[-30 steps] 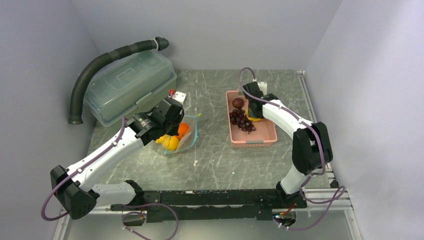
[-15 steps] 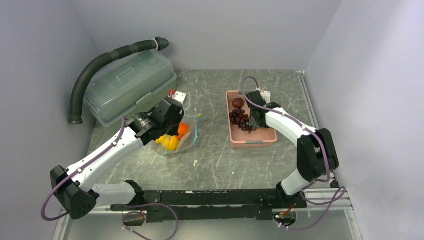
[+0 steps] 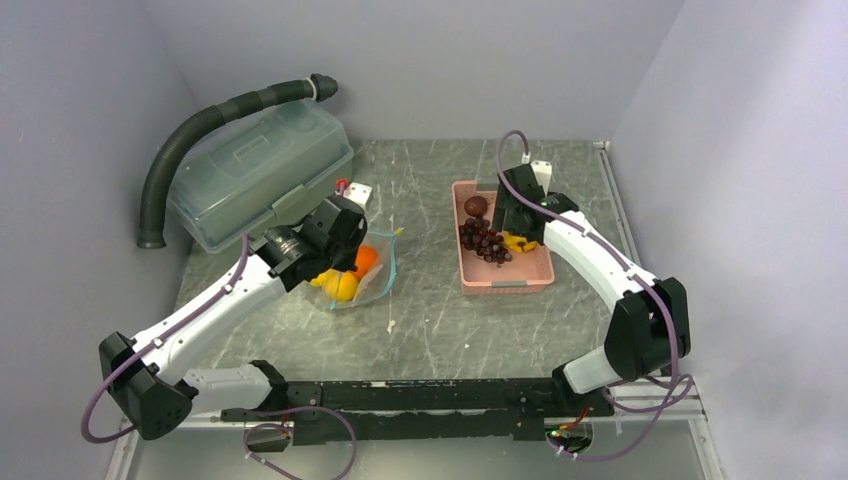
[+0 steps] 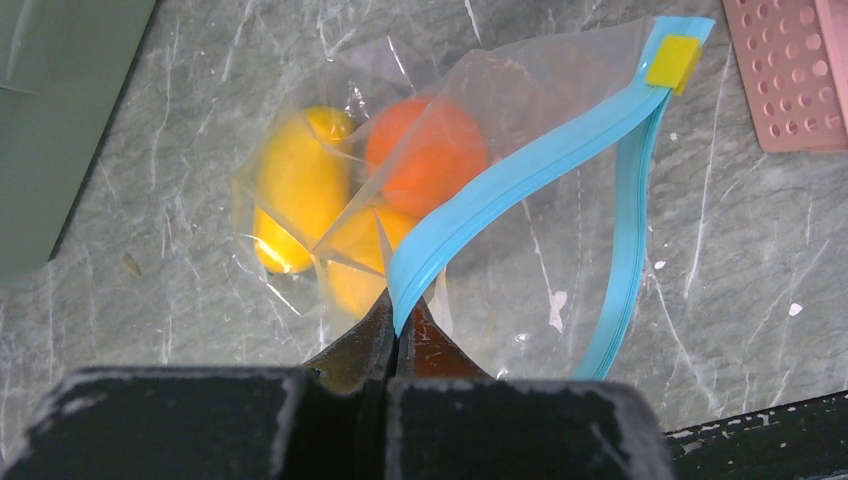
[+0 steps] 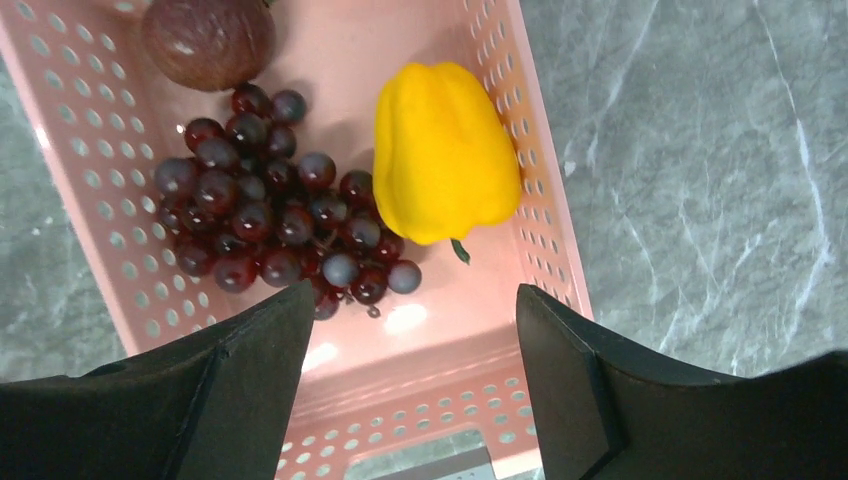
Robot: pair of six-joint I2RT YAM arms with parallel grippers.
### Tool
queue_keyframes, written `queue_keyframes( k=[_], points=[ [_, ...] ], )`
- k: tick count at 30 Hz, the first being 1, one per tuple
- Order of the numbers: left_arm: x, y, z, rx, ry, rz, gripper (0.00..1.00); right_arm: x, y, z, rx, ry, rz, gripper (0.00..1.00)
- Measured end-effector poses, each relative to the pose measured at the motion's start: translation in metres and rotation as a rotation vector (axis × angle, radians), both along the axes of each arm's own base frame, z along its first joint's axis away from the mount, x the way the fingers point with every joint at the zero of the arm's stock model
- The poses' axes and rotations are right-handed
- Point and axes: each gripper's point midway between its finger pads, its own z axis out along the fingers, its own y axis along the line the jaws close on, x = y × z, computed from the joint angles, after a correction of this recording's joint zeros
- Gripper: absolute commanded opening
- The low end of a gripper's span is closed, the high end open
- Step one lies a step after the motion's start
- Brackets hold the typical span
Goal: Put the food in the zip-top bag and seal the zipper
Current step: Pick up the fake vegetable from the bin.
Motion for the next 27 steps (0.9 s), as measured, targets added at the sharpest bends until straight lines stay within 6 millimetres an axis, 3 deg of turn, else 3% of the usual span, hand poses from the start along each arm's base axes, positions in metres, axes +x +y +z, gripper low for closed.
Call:
queue_keyframes(
  k=[5,17,27],
  points=[
    [0.0,0.0,0.002,-0.004,-0.004,0.001,0.0,0.015,0.006,0.002,-0.004,-0.001,0.003,0.81],
    [-0.001,0.001,0.003,-0.006,-0.007,0.0,0.0,0.047,0.003,-0.034,-0.124,0.09,-0.017,0.83],
    [-0.001,0.001,0.003,-0.006,-0.007,0.0,0.0,0.056,-0.009,-0.06,-0.194,0.159,-0.04,0.85]
  ],
)
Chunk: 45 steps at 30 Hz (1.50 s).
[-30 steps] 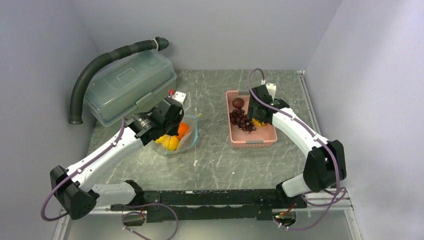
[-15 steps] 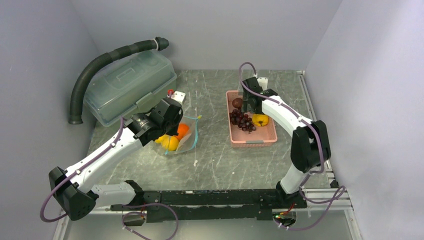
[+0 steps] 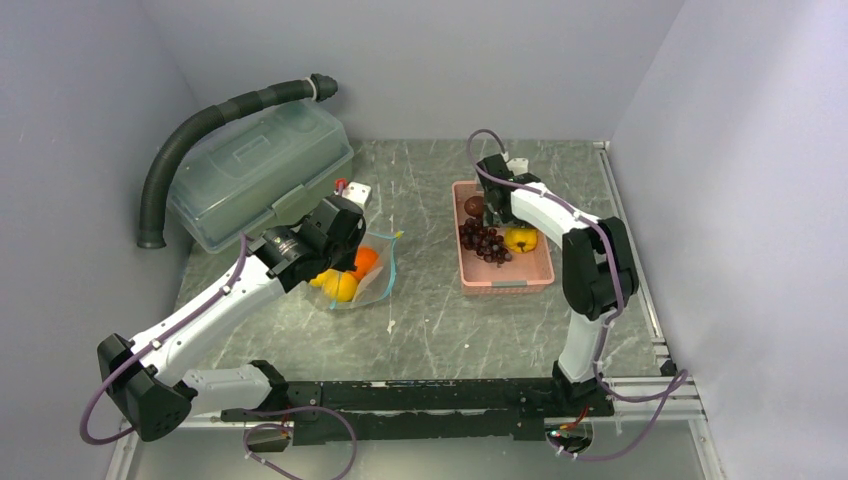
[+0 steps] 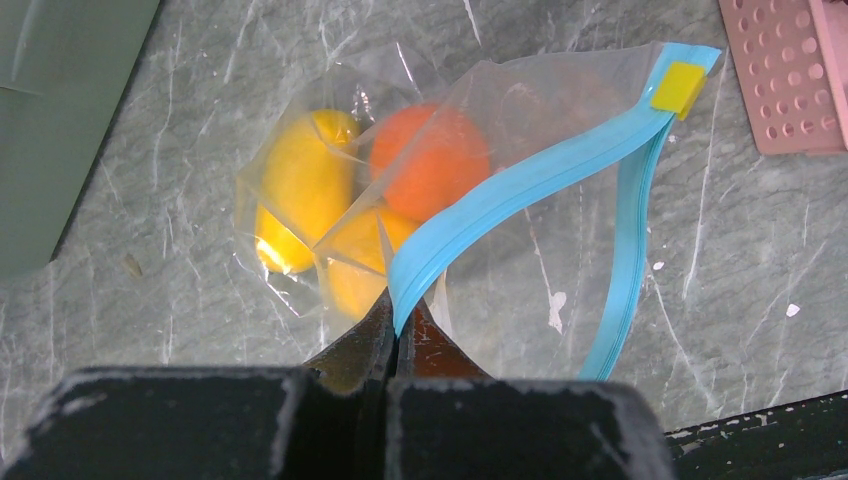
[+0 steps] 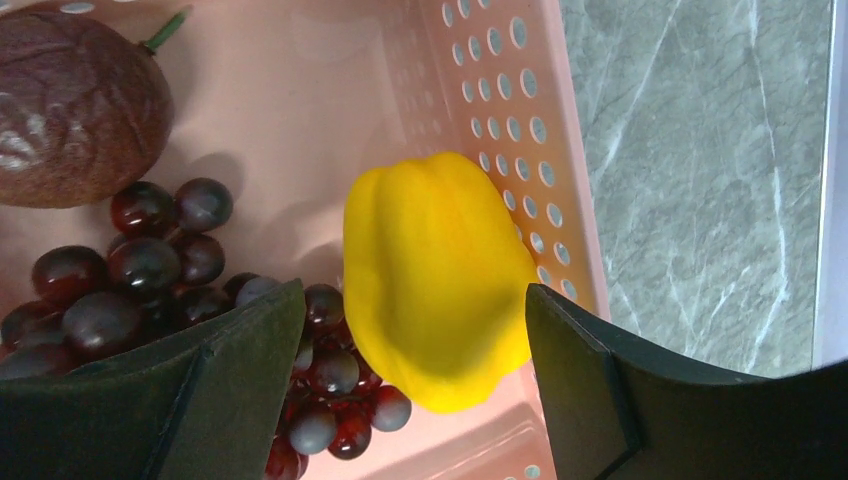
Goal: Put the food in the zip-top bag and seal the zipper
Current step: Pick up the fake vegetable from the bin.
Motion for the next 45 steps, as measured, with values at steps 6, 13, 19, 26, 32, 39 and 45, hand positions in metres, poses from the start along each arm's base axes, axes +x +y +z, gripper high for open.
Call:
queue_keyframes(
  k=[6,13,19,26,32,39,45],
  points=[
    [0.0,0.0,0.0,0.0,0.0,0.0,0.0,-0.001,-0.006,-0.017,-0.028,0.043,-0.01,0.85],
    [0.0,0.0,0.0,0.0,0.0,0.0,0.0,-0.002,-0.01,-0.03,-0.039,0.075,-0.017,0.83],
    [0.0,0.0,0.0,0.0,0.0,0.0,0.0,-0.002,-0.011,-0.033,-0.046,0.084,-0.018,0.69],
    [0.0,0.0,0.0,0.0,0.0,0.0,0.0,-0.003,-0.011,-0.029,-0.044,0.078,-0.019,0.56],
    [0.0,0.0,0.0,0.0,0.0,0.0,0.0,-0.003,-0.01,0.0,-0.017,0.02,-0.017,0.5],
    [0.0,0.0,0.0,0.0,0.0,0.0,0.0,-0.006,0.009,0.06,0.125,-0.115,0.036,0.49],
    [0.0,0.0,0.0,0.0,0.0,0.0,0.0,-0.022,0.053,0.105,0.323,-0.203,0.181,0.48]
  ],
)
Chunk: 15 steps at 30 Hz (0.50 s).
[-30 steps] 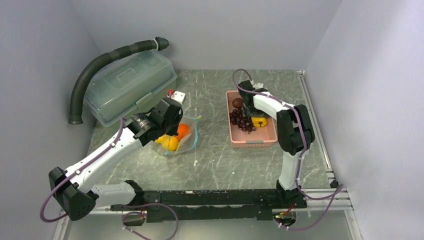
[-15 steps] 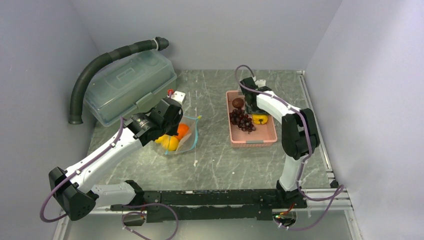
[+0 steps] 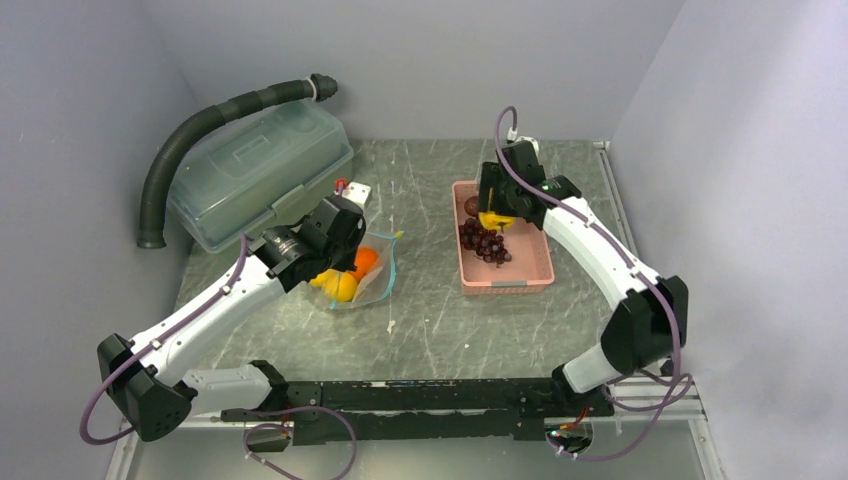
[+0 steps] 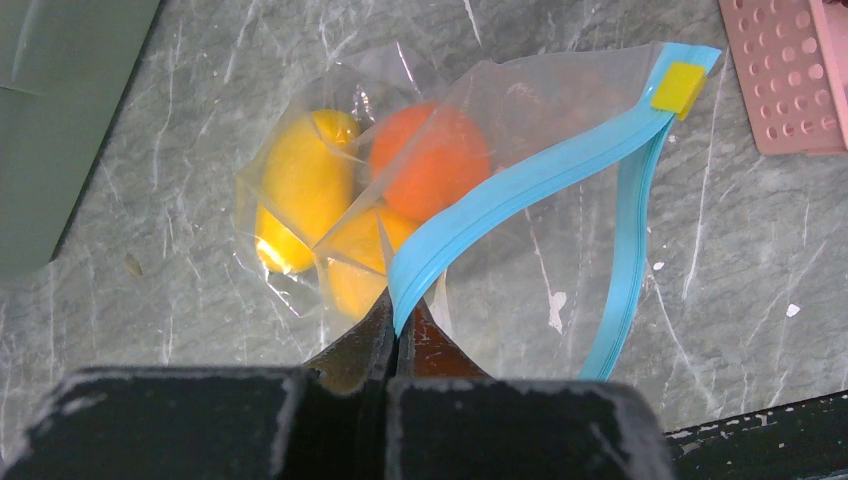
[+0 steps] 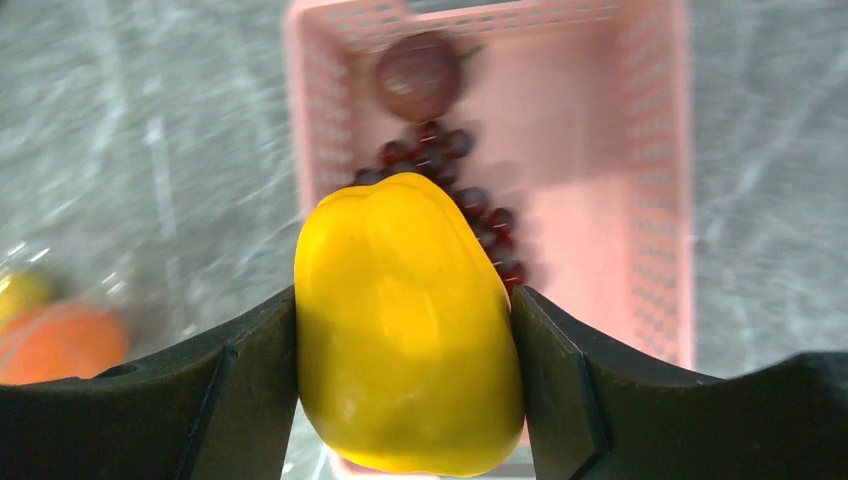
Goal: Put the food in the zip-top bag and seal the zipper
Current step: Pick up the fake vegetable from the bin, then place the fake vegetable in the zipper food storage bag.
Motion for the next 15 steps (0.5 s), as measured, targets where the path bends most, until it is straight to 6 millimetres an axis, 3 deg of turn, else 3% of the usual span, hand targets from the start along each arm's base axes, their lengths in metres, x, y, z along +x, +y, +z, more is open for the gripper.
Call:
queue_keyframes(
  k=[9,15],
  points=[
    [0.0,0.0,0.0,0.0,0.0,0.001,0.0,-0.056,0.097,0.022,0.297,0.0,0.355,0.47],
    [0.0,0.0,0.0,0.0,0.0,0.001,0.0,-0.091,0.148,0.035,0.429,0.019,0.54,0.47]
  ],
)
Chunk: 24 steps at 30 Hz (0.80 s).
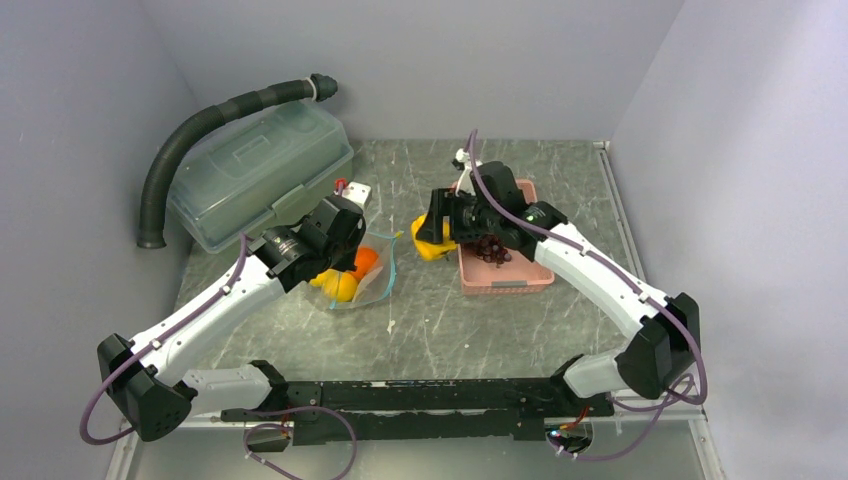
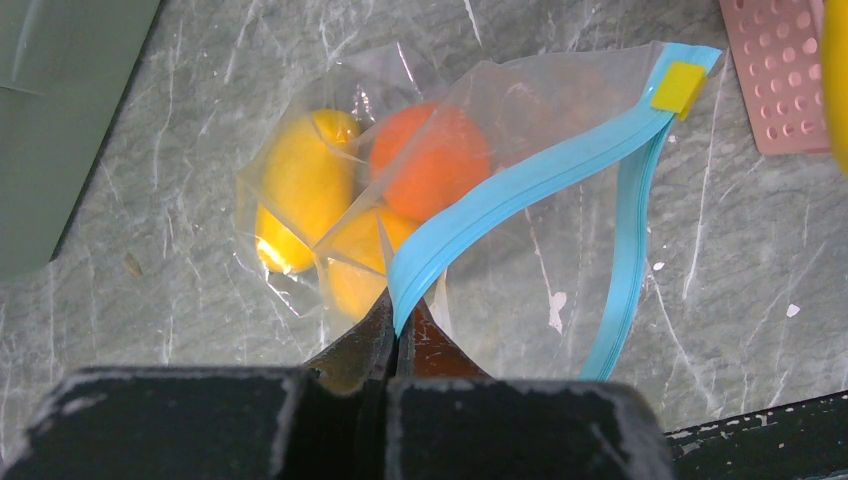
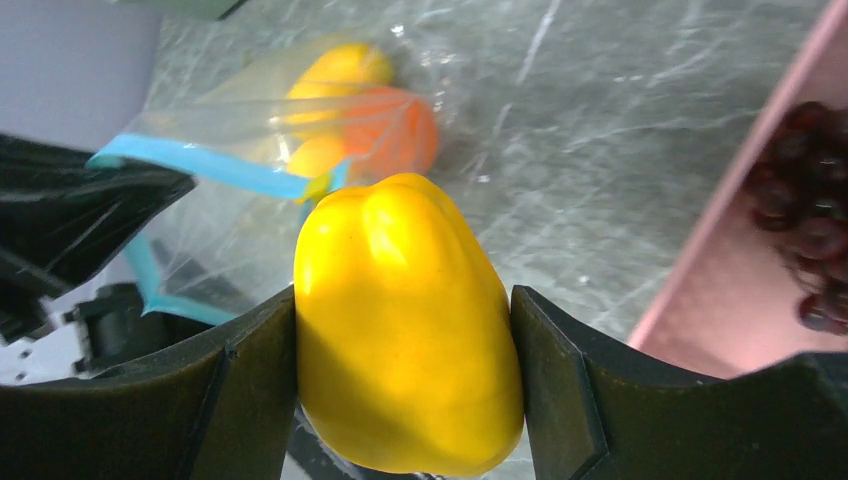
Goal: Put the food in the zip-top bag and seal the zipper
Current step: Place the fake vegetable in the zipper food storage bag.
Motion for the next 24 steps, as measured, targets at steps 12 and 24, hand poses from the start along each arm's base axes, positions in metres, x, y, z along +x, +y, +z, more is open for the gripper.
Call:
queue_keyframes(
  k=[12,24],
  points=[
    [-0.001,0.001,0.004,-0.009,-0.01,0.0,0.0,-0.052,0.046,0.003,0.125,0.058,0.164,0.46],
    [-0.001,0.001,0.004,-0.009,-0.01,0.0,0.0,-0.089,0.085,0.012,0.238,0.111,0.248,0.46]
  ],
)
